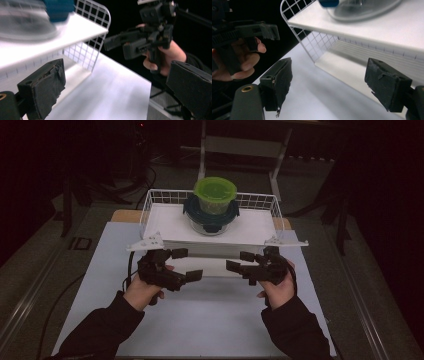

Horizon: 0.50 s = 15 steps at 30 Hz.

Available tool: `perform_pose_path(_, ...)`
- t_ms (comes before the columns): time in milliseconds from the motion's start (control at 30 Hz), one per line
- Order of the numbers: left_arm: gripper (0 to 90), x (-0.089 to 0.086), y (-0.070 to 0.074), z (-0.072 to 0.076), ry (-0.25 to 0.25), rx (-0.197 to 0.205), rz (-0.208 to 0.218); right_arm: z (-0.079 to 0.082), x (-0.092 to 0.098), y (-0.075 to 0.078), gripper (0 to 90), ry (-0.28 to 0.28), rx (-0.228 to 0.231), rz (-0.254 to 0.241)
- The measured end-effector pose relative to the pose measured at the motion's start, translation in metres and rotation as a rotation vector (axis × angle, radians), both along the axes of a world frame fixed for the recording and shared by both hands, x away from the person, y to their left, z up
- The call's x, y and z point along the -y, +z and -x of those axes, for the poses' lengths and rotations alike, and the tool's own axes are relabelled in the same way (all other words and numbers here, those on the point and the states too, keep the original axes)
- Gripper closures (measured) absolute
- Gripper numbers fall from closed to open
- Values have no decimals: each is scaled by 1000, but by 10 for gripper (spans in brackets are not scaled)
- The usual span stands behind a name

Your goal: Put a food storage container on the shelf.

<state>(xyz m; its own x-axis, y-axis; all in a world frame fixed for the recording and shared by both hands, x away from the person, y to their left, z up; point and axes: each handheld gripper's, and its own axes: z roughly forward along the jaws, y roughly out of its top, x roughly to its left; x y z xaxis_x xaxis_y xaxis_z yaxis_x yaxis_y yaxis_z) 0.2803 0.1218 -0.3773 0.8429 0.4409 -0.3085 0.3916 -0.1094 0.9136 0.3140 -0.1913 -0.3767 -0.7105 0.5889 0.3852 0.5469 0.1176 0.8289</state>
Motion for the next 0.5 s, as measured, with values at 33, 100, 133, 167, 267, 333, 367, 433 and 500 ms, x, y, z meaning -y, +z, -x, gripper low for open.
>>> perform_pose_path(33,18,2,-7,5,-11,3,-13,2,0,-4,215,0,0,7)
perform_pose_path(100,18,3,-14,9,-19,-1,-14,6,2,-15,210,7,-7,16)
perform_pose_path(133,18,3,-17,11,-23,-3,-19,7,3,-19,210,3,-9,24)
perform_pose_path(167,18,4,-21,13,-29,-8,-25,8,4,-23,210,1,-12,21)
perform_pose_path(267,18,6,-33,18,-53,-22,-40,11,10,-33,211,-10,-23,17)
perform_pose_path(333,18,7,-40,21,-62,-21,-48,12,14,-40,213,-21,-25,11)
perform_pose_path(367,18,8,-44,23,-71,-25,-63,13,15,-43,217,-26,-28,11)
perform_pose_path(433,18,9,-51,26,-79,-27,-75,15,18,-49,217,-39,-29,10)
perform_pose_path(500,18,10,-58,28,-83,-41,-84,16,20,-54,217,-40,-33,4)
